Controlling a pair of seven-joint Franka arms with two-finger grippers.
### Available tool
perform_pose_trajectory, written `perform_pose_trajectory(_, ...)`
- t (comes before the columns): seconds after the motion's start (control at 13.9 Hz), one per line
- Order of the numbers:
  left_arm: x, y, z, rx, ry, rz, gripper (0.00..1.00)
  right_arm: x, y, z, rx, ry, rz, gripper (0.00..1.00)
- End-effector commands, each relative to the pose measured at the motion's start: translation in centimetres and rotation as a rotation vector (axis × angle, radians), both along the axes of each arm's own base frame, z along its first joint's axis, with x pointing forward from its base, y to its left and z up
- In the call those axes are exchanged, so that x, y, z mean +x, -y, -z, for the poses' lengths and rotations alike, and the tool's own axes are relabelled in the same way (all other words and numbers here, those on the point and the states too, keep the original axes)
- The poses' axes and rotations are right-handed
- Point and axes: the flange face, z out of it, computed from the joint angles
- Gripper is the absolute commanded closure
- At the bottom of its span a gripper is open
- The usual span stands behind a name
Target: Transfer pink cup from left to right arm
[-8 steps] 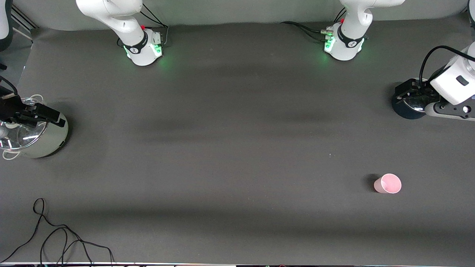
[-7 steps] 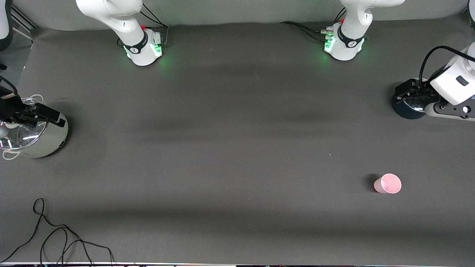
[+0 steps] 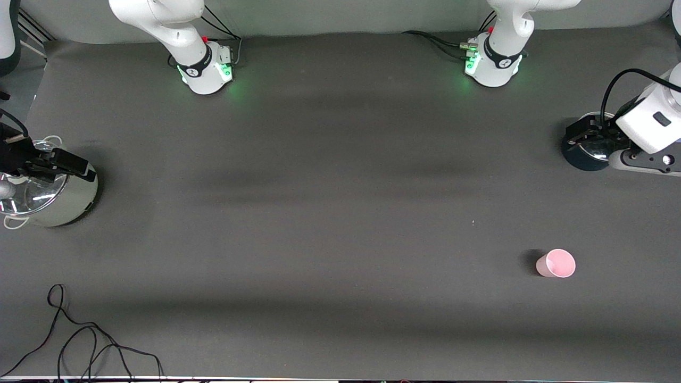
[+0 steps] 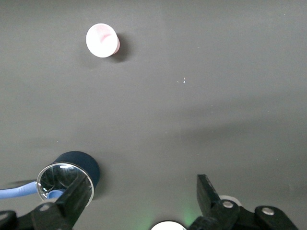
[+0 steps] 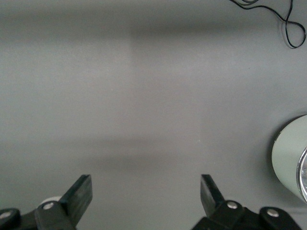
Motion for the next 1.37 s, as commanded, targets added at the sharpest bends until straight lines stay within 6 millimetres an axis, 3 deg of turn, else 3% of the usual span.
perform_pose_trajectory(0.0,0.3,0.0,-0.5,0.003,0.008,0.0,0.0,-0.2,0.1,-0.3,0.02,0.002,-0.012,0.0)
perform_pose_trajectory(0.22,0.5,-0.3,-0.3,0.003,0.02,0.003,0.0,-0.3,0.6,-0.2,0.02,0.001,-0.007,0.0)
perform_pose_trajectory(0.36,0.9,-1.3,-0.2,-0.009,0.031,0.093,0.0,-0.3,0.6,-0.2,0.02,0.001,-0.007,0.0)
perform_pose_trajectory(0.58,1.9,-4.6,0.3,-0.025,0.058,0.219,0.0,-0.3,0.6,-0.2,0.02,0.001,-0.007,0.0)
perform_pose_trajectory(1.08,4.8,-14.5,3.7,-0.123,0.166,0.449,0.0,-0.3,0.5,-0.1,0.02,-0.001,-0.009,0.0)
perform_pose_trajectory(1.3,6.2,-20.2,7.6,-0.227,0.256,0.574,0.0,-0.3,0.5,-0.1,0.02,-0.001,-0.009,0.0)
